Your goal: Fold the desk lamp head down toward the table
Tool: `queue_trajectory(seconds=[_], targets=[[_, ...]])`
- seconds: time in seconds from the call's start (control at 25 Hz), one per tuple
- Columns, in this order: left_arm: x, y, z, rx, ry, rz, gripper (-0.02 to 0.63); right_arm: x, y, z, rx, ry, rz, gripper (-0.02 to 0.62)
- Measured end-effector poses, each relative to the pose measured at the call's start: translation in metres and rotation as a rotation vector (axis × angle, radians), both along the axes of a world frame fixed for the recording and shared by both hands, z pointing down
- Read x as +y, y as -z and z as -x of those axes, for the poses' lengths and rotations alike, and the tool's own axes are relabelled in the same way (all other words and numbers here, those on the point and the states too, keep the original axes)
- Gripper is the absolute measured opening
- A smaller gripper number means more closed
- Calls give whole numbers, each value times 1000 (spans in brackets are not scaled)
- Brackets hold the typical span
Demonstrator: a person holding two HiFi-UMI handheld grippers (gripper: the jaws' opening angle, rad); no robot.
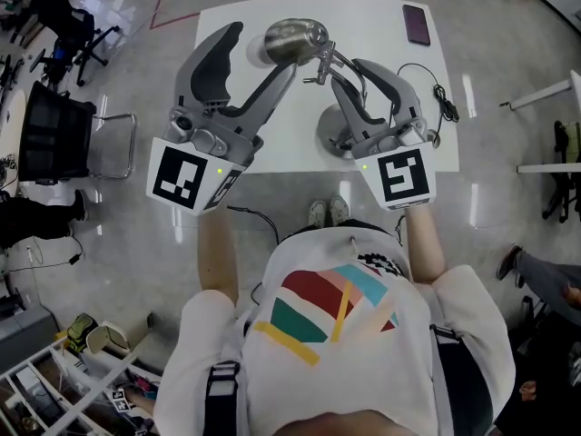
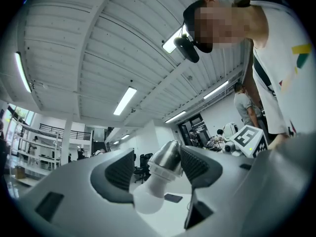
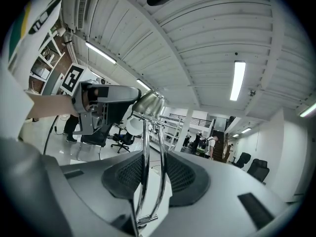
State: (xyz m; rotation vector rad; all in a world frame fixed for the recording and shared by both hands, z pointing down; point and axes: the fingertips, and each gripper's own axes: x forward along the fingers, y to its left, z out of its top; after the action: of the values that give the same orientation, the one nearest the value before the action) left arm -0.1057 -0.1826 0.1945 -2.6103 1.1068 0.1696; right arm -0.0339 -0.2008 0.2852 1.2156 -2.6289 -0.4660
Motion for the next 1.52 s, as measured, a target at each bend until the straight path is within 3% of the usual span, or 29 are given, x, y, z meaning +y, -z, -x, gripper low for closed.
queue_trajectory(seconds=[0.12, 0.32, 0.6, 0.76, 0.96, 1.04, 1.16, 1.28, 1.36, 1.44, 1.52], targets=[[-5, -25, -14, -124, -24, 65, 309, -1, -1, 0, -1, -2, 2, 123], [-7, -32, -13, -80, -12, 65, 275, -2, -3, 0, 50, 16, -16, 123], [-17, -61, 5, -51, 42, 181, 275, -5, -12, 6, 181, 24, -37, 123], [-21, -79, 4, -113, 116, 64, 251, -6, -20, 5, 208, 56, -36, 123], [-31, -111, 27, -120, 173, 121, 244, -6, -27, 22, 245, 89, -21, 124], [-35, -124, 40, -120, 179, 144, 243, 2, -26, 31, 232, 119, -9, 124], [-37, -161, 62, -118, 201, 260, 236, 11, -27, 36, 207, 143, 8, 124], [-40, -190, 75, -76, 216, 332, 236, 4, -26, 31, 171, 113, 10, 124], [-40, -205, 75, -56, 216, 365, 236, 1, -21, 20, 93, 92, 18, 124], [-40, -220, 72, -73, 215, 397, 236, -1, -18, 7, 11, 64, 40, 124], [-39, -239, 67, -106, 210, 430, 236, -3, -23, -5, 8, 30, 67, 124]])
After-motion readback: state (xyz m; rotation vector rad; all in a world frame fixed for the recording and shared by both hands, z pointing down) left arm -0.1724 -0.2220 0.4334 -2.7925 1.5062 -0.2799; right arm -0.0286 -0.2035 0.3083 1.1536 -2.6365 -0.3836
